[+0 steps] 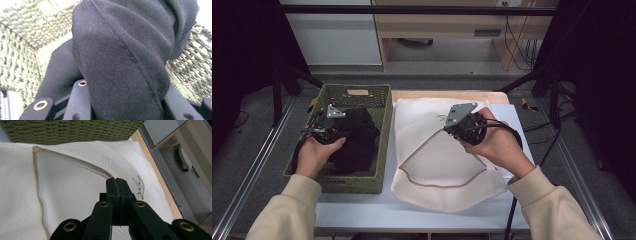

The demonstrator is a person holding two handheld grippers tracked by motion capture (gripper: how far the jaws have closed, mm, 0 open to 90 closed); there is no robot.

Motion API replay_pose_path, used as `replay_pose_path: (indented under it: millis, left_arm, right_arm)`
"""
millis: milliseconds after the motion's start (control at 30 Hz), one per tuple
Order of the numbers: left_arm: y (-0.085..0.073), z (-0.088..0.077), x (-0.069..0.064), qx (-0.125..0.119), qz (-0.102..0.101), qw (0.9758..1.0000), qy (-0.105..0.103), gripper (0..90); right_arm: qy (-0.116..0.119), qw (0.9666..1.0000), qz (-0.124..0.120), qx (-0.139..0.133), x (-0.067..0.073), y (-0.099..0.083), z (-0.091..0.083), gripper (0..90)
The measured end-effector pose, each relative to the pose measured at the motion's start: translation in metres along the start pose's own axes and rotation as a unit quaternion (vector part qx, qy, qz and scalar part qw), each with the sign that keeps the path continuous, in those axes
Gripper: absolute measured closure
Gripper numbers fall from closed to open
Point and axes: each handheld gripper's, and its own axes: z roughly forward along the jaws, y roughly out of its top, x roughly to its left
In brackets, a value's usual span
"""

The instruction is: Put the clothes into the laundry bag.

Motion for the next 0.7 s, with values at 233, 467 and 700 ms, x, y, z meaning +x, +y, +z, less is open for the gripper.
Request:
replay_pose_path:
  millis: [233, 467, 700]
  left_arm:
    - [0.000, -0.026, 0.002, -0.058, -0.016, 0.9982, 0.002, 64.6]
    - [-0.001, -0.053, 0.002, -0.101, -0.029, 0.9945, 0.001, 64.5]
    - [0.000, -0.070, -0.002, -0.129, -0.019, 0.9914, 0.008, 64.5]
  right_arm:
    - [-0.001, 1.0000, 0.002, 0.000, -0.001, -0.002, -0.001, 90.0]
    - [-0.002, 1.0000, 0.005, 0.000, -0.001, -0.002, -0.001, 90.0]
    - [-0.001, 1.0000, 0.006, 0.002, -0.002, -0.002, -0.001, 90.0]
